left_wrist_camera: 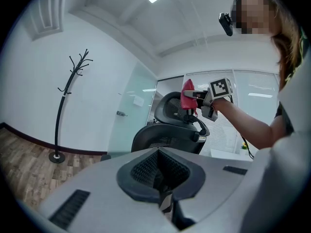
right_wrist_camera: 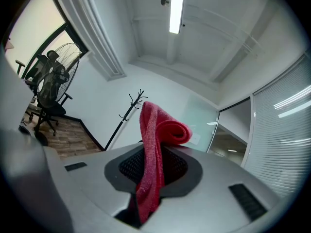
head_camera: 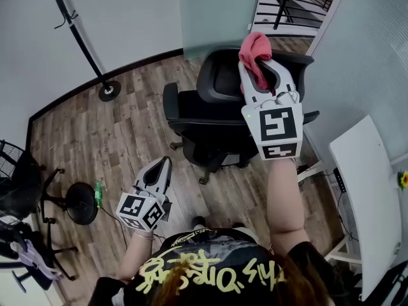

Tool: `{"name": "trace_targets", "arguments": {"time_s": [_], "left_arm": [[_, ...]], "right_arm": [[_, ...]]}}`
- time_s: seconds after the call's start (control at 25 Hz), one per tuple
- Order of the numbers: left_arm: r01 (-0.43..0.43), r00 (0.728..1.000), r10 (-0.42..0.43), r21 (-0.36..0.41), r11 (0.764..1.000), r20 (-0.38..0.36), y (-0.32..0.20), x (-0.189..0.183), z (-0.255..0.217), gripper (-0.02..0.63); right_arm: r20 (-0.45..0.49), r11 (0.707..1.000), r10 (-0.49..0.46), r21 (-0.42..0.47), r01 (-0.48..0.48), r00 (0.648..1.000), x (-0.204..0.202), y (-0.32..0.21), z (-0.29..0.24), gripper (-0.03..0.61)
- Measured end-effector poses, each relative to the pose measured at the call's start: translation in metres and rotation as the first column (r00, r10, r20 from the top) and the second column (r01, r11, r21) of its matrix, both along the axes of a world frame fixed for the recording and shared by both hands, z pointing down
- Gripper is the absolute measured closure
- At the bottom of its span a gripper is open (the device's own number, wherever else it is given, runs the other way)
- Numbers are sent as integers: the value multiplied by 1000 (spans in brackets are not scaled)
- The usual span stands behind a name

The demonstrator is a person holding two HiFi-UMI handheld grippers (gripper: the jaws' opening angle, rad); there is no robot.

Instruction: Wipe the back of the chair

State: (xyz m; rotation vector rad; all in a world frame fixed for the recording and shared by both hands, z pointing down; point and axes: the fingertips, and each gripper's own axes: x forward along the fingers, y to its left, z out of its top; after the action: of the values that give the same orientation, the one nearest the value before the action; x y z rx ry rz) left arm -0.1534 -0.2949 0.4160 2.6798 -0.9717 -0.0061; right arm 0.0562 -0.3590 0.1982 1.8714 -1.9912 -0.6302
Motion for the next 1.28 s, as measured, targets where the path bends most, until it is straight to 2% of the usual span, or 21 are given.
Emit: {"name": "trace_targets", "arguments": {"time_s": [0.4, 0.8, 1.12, 1.28], "left_arm": [[1, 1000, -1, -1, 1000, -3, 0, -9, 0, 621], [10, 999, -9, -37, 999, 31, 3, -20, 14, 621], [6, 1000, -6, 0, 1000, 30, 0, -18, -2, 620], [-6, 999, 4, 43, 999, 37, -6, -9, -14, 621]], "right_arm": [[-9, 999, -7, -34, 6, 1000, -35, -24, 10, 517], [-2, 996, -13, -93, 13, 1000, -53, -46, 32, 517], [13, 983, 1, -181, 1, 1000, -55, -61, 59, 517], [22, 985, -23, -168, 27, 999, -55, -59, 60, 517]]}}
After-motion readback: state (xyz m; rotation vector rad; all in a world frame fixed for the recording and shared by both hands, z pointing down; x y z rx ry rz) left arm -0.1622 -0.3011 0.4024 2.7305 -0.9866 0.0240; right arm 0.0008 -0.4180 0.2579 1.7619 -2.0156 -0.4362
